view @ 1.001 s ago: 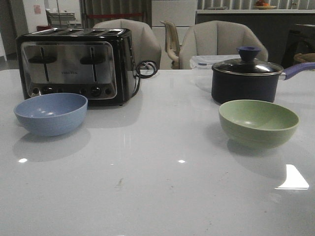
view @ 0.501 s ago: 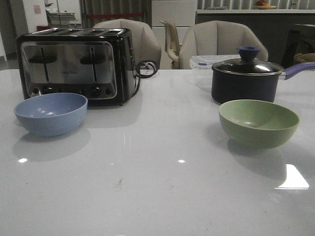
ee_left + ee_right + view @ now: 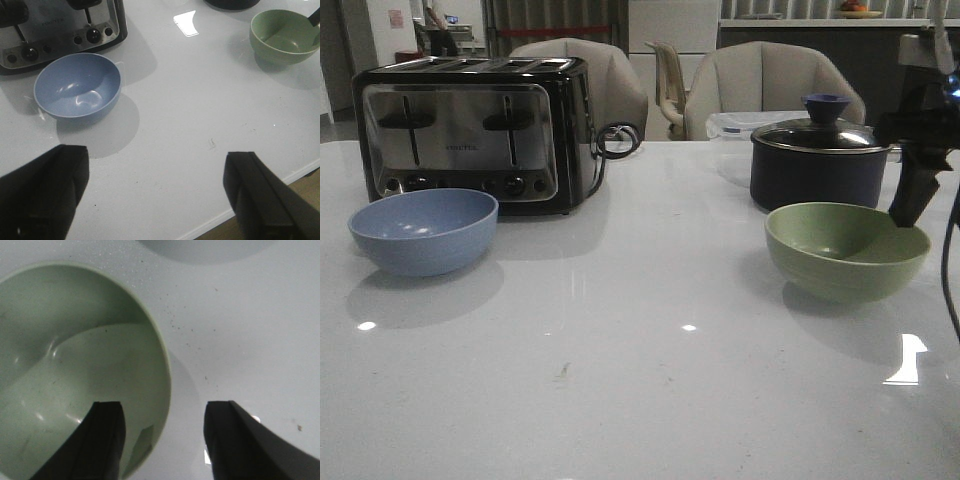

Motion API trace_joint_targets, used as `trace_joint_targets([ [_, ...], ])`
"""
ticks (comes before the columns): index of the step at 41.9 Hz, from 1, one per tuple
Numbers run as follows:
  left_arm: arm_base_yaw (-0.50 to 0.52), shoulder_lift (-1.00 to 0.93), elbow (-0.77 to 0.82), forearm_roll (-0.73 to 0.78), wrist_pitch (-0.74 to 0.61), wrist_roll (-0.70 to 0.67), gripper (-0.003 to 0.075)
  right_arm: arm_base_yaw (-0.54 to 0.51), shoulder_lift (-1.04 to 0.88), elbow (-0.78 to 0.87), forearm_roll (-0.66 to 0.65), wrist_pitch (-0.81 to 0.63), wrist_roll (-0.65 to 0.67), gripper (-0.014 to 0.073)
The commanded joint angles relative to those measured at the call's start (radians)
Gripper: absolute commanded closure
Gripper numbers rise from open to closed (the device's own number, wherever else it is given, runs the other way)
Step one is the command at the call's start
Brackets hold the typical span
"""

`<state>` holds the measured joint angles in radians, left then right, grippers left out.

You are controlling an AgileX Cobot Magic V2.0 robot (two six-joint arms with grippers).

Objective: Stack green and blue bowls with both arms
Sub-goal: 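Lower the right gripper and grasp the rim of the pale green bowl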

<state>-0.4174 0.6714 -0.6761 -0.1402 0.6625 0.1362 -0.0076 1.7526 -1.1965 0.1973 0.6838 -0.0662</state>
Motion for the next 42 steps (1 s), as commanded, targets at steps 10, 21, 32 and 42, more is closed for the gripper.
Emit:
trace_joint_targets([
  [10, -0.007, 0.005, -0.027, -0.014, -0.079, 0.001, 0.0118, -0.009, 0.065, -0.116, 0.037, 0.026, -0.026, 0.0301],
  [21, -0.007, 0.005, -0.027, -0.014, -0.073, 0.001, 0.0118, -0.009, 0.079, -0.116, 0.036, 0.017, -0.026, 0.0405],
  [32, -0.007, 0.005, -0.027, -0.014, -0.071, 0.001, 0.0118, -0.008, 0.071, -0.116, 0.037, 0.037, -0.028, 0.0555],
  [42, -0.007, 0.005, -0.027, -0.014, -0.071, 0.001, 0.0118, 0.105, -0.050, -0.119, 0.047, 0.069, -0.089, 0.0558],
])
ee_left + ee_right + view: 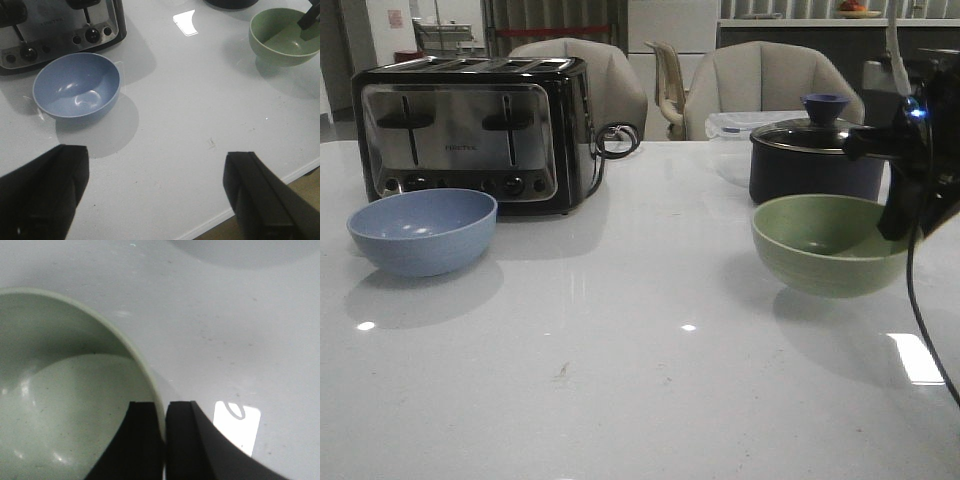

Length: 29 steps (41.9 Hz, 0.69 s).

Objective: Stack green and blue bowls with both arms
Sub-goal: 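Lower the right gripper and grasp the rim of the pale green bowl, then slide the green bowl with the right gripper toward the table center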

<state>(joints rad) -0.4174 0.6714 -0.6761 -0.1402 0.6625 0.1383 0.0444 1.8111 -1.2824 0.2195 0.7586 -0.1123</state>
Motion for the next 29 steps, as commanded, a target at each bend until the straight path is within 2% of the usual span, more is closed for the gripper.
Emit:
trace_joint_targets([
  [1, -0.007, 0.005, -0.027, -0.014, -0.071, -0.001, 0.0118, 0.078, -0.118, -0.040, 0.024, 0.000, -0.050, 0.0558],
  [14, -0.007, 0.005, -0.027, -0.014, -0.073, -0.001, 0.0118, 0.335, -0.086, -0.133, -0.010, 0.029, -0.045, 0.0547],
  [21, -0.007, 0.005, -0.027, -0.014, -0.068, -0.003, 0.0118, 0.397, -0.003, -0.178, -0.018, 0.025, 0.015, 0.0548],
  [29, -0.007, 0.005, -0.027, -0.014, -0.064, -0.003, 0.0118, 0.412, 0.063, -0.189, -0.011, -0.006, 0.028, 0.0547],
])
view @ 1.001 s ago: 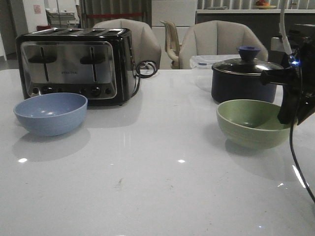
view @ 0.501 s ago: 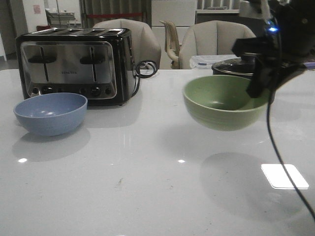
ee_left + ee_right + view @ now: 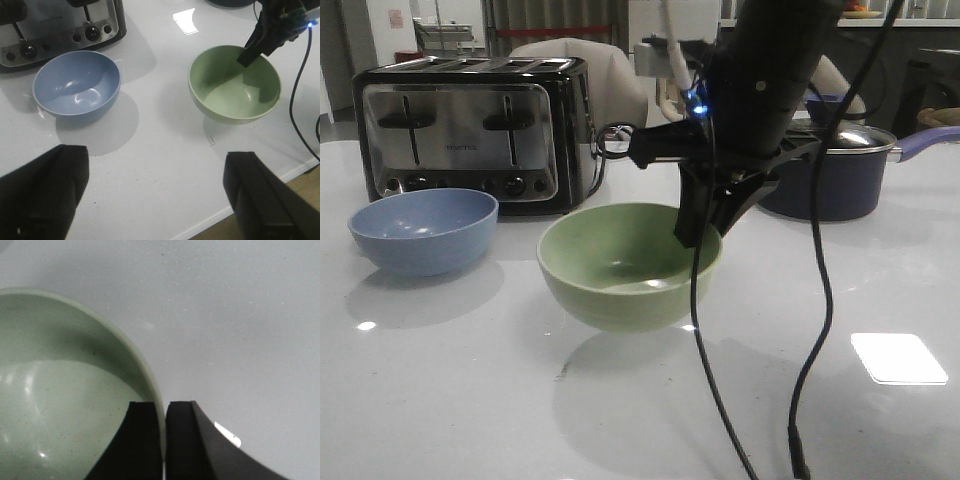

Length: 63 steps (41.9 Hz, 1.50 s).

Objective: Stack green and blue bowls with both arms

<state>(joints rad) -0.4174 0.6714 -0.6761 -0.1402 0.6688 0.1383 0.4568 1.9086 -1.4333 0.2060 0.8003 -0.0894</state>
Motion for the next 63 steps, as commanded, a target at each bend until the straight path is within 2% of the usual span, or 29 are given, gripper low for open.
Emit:
trace_joint_targets([
  [1, -0.007, 0.005, -0.027, -0.014, -0.071, -0.003, 0.0118, 0.000, -0.030, -0.039, 0.002, -0.050, 0.005, 0.0543],
  [5, -0.007, 0.005, -0.027, -0.014, -0.071, -0.003, 0.0118, 0.000, -0.015, -0.039, 0.002, -0.051, 0.005, 0.0475],
  [11, -0.007, 0.005, -0.027, -0.014, -0.071, -0.003, 0.0118, 0.000, -0.014, -0.039, 0.003, -0.069, 0.005, 0.0254],
  [15, -0.007, 0.005, -0.027, -0.014, -0.071, -0.003, 0.0118, 0.000, -0.036, -0.039, 0.003, -0.080, 0.005, 0.0169],
  [27, -0.007, 0.005, -0.027, -0.014, -0.073, -0.003, 0.0118, 0.000, -0.278, 0.020, -0.037, -0.084, -0.002, 0.0171],
  [34, -0.007, 0.005, -0.027, -0.014, -0.073, -0.003, 0.0118, 0.000, -0.498, 0.155, -0.118, -0.102, -0.002, 0.0171],
  [45, -0.007, 0.005, -0.027, -0.014, -0.073, -0.003, 0.0118, 0.000, -0.803, 0.378, -0.156, -0.108, -0.002, 0.0171],
  [57, -0.007, 0.008, -0.027, -0.014, -0.068, -0.003, 0.0118, 0.000, -1.021, 0.586, -0.156, -0.091, -0.002, 0.0171],
  [63, -0.007, 0.046, -0.055, 0.025, -0.018, -0.003, 0.0118, 0.000, -1.085, 0.612, -0.156, -0.066, -0.002, 0.0171],
])
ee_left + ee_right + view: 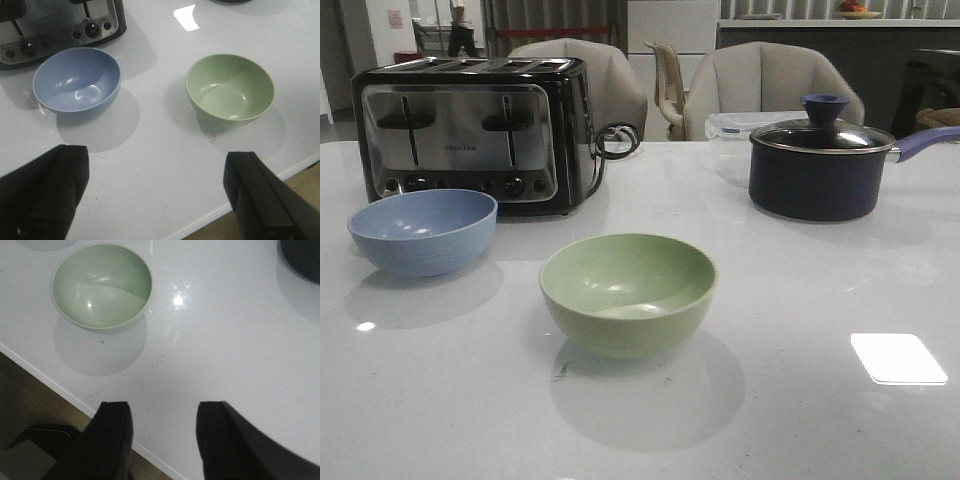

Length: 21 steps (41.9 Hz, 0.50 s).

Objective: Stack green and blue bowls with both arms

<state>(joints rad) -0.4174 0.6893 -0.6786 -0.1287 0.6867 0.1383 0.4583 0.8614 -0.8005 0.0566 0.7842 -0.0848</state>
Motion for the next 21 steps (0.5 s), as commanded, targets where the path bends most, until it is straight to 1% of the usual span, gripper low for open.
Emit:
trace_joint_targets([
  [1, -0.007, 0.041, -0.066, 0.017, -0.012, -0.005, 0.0118, -0.002, -0.045, -0.021, -0.007, -0.049, -0.007, 0.0171],
  [7, -0.005, 0.177, -0.160, 0.065, 0.106, -0.007, 0.0118, -0.002, -0.070, -0.021, -0.006, -0.050, -0.007, 0.0171],
  [10, 0.003, 0.256, -0.208, 0.100, 0.130, -0.031, 0.0118, -0.002, -0.070, -0.021, -0.006, -0.047, -0.007, 0.0171],
  [16, 0.065, 0.417, -0.308, 0.115, 0.148, -0.036, 0.0118, -0.002, -0.070, -0.021, -0.006, -0.046, -0.007, 0.0171],
  [21, 0.140, 0.560, -0.404, 0.115, 0.150, -0.036, 0.0118, -0.002, -0.070, -0.021, -0.006, -0.046, -0.007, 0.0171],
])
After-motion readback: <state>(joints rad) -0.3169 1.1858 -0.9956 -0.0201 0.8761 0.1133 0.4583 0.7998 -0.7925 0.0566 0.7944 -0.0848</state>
